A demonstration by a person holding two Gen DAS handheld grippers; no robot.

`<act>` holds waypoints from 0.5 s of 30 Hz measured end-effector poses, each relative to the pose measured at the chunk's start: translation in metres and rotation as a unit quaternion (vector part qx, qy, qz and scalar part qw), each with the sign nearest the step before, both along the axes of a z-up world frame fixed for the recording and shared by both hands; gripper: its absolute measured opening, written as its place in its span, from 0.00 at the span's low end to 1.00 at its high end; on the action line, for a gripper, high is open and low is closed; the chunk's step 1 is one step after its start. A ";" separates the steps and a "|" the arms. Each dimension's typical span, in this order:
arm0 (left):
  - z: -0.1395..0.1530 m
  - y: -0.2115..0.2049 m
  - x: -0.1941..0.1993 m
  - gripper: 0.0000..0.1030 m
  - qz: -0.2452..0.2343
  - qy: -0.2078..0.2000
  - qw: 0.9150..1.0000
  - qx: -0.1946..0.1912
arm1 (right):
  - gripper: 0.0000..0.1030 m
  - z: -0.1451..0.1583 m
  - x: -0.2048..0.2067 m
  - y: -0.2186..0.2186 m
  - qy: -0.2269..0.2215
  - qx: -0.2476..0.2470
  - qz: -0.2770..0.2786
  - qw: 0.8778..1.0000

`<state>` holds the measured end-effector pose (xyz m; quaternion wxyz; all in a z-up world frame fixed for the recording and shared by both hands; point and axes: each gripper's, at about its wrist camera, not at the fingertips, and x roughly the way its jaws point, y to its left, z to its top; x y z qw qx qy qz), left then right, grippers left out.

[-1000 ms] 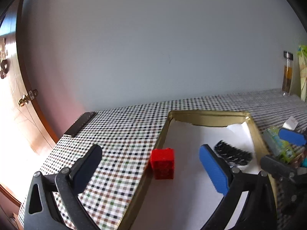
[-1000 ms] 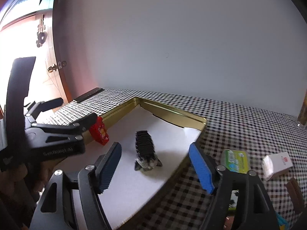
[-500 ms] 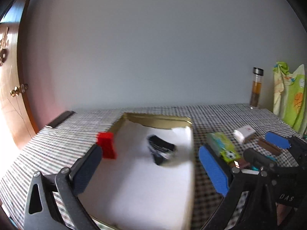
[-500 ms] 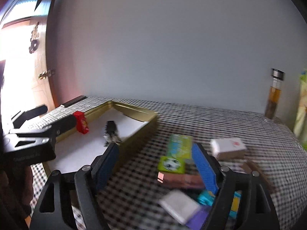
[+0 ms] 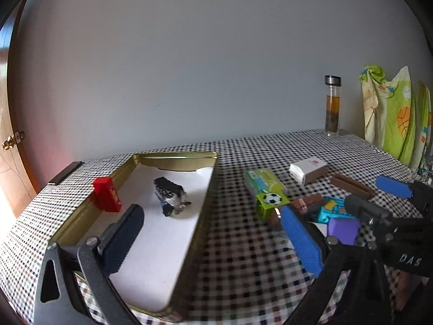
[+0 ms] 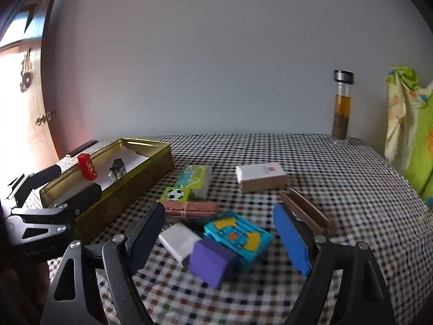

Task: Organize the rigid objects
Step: 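Move both grippers back from the tin toward the remaining toys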

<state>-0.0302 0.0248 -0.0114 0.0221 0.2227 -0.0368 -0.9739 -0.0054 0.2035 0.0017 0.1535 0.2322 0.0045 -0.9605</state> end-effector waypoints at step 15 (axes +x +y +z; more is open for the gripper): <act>-0.009 0.005 -0.002 0.99 0.007 -0.011 1.000 0.004 | 0.81 -0.024 0.000 0.000 -0.040 0.016 -0.004 0.999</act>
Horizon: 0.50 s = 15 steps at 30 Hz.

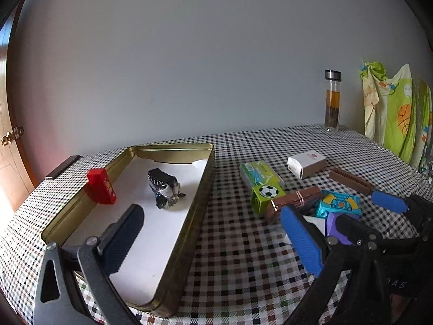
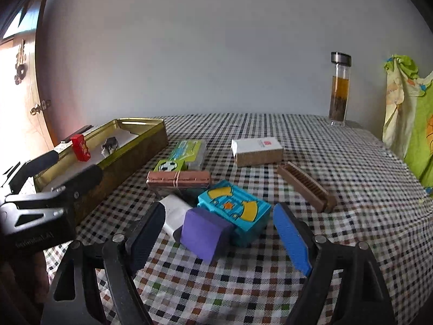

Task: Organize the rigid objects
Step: 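Move both grippers back from the tin toward the remaining toys, then close the right gripper on the purple block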

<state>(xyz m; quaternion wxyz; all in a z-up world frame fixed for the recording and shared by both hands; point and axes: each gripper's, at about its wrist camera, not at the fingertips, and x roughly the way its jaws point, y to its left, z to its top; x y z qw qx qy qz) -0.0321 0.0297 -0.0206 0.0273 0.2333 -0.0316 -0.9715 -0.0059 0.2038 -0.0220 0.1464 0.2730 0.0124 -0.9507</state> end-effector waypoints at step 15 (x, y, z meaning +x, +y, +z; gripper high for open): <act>-0.002 -0.004 -0.004 0.99 0.003 -0.011 1.000 0.009 | 0.59 -0.007 -0.004 -0.002 -0.021 0.005 0.003 1.000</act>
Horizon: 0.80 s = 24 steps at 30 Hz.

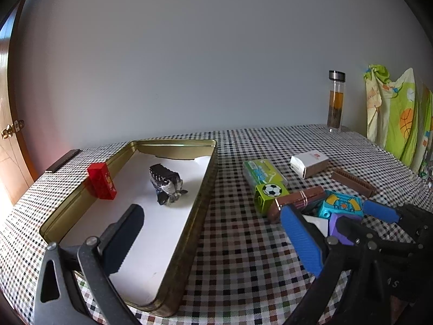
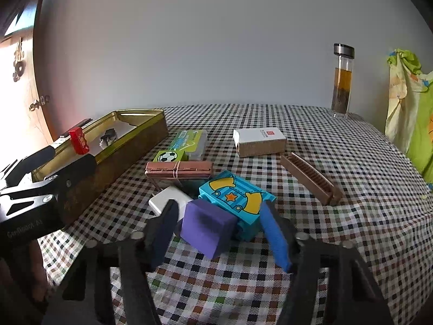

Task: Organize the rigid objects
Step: 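Close the right gripper on the purple block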

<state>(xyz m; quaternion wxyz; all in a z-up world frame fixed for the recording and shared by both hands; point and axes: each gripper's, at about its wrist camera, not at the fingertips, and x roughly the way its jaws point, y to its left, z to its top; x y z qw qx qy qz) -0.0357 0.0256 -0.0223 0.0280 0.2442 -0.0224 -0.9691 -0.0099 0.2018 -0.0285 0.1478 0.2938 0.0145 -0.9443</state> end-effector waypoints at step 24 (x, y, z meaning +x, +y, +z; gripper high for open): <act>-0.005 0.004 -0.009 0.99 -0.008 -0.032 0.999 -0.007 | 0.35 -0.006 -0.005 -0.010 -0.023 0.013 0.029 0.999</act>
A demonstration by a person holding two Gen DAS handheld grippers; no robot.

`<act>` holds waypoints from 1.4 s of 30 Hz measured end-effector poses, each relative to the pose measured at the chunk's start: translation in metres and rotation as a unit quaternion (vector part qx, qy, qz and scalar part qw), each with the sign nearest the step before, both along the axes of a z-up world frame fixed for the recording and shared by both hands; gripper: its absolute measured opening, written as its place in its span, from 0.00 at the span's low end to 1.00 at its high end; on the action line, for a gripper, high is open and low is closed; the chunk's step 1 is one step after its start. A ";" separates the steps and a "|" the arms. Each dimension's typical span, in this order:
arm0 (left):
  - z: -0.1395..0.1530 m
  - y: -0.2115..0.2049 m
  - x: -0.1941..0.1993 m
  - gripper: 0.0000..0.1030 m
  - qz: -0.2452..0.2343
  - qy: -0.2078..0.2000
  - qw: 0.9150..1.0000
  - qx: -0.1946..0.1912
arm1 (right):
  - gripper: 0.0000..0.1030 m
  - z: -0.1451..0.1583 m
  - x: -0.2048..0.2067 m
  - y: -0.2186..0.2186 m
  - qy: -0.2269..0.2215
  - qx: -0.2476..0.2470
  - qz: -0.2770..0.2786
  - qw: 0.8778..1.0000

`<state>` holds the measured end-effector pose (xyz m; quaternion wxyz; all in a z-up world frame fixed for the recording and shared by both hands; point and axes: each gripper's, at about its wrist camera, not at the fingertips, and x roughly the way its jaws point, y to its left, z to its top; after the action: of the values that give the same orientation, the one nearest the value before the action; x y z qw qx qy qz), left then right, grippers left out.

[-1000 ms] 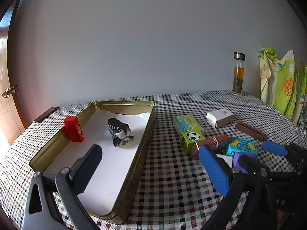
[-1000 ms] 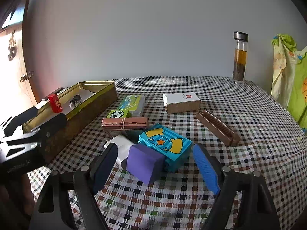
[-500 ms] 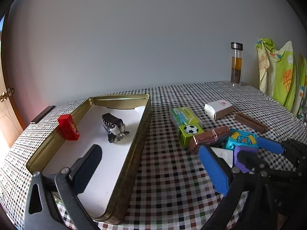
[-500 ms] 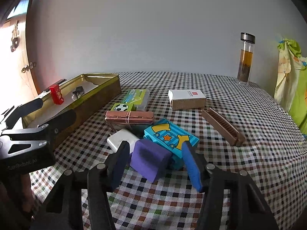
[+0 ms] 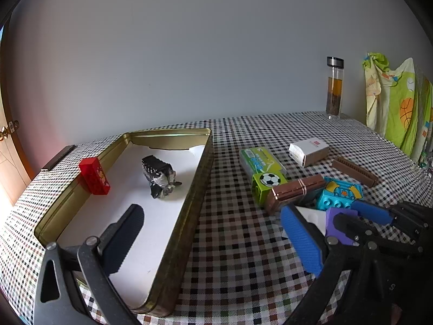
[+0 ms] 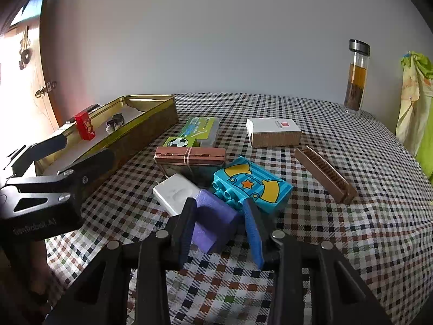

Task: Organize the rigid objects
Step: 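Close the right gripper on the purple block, then grasp the white cylinder with the left gripper while the right gripper lifts the purple block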

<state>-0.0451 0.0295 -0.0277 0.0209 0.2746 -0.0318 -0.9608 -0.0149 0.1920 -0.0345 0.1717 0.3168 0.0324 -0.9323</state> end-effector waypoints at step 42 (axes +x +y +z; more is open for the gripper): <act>0.001 0.008 -0.001 0.99 -0.035 -0.009 0.999 0.004 | 0.52 -0.006 -0.001 -0.010 -0.048 0.002 0.107 0.993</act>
<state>-0.0461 0.0373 -0.0272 -0.0141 0.2821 -0.0373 -0.9586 -0.0157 0.1818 -0.0408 0.2710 0.3562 0.0598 -0.8923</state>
